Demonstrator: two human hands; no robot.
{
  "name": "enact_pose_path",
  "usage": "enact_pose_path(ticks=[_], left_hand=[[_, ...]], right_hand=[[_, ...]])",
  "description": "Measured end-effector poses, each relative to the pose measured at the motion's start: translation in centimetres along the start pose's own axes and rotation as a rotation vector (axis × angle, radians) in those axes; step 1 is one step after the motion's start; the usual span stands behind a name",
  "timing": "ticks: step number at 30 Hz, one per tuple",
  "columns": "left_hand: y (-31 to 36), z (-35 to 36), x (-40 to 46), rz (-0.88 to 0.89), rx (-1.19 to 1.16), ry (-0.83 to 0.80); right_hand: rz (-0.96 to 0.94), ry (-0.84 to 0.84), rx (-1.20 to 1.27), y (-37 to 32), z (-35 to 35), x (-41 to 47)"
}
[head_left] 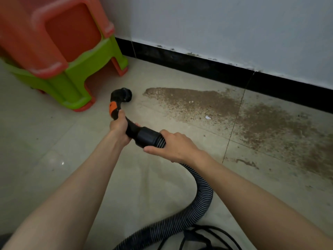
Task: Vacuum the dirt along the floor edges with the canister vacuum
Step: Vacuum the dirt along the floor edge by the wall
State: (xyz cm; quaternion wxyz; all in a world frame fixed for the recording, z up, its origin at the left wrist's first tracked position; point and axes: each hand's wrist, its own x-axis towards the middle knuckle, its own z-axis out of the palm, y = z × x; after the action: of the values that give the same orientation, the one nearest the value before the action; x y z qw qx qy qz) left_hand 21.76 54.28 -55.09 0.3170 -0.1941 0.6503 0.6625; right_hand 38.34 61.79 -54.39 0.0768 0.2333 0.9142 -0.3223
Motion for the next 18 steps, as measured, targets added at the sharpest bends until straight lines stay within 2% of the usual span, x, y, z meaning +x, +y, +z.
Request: enact_pose_path(ticks=[3,13,18], left_hand=[[0.3,-0.6,0.8,-0.038,-0.002,-0.025],[1.2,0.7,1.3,-0.084,-0.041,-0.207],[2.0,0.8,2.3,-0.063,0.047,-0.177]], right_hand=[[-0.023,-0.036,0.049,-0.2,0.3,0.7],[0.087,-0.352,0.753,0.9,-0.2,2.2],[0.092,-0.395,0.901,0.8,1.0,3.1]])
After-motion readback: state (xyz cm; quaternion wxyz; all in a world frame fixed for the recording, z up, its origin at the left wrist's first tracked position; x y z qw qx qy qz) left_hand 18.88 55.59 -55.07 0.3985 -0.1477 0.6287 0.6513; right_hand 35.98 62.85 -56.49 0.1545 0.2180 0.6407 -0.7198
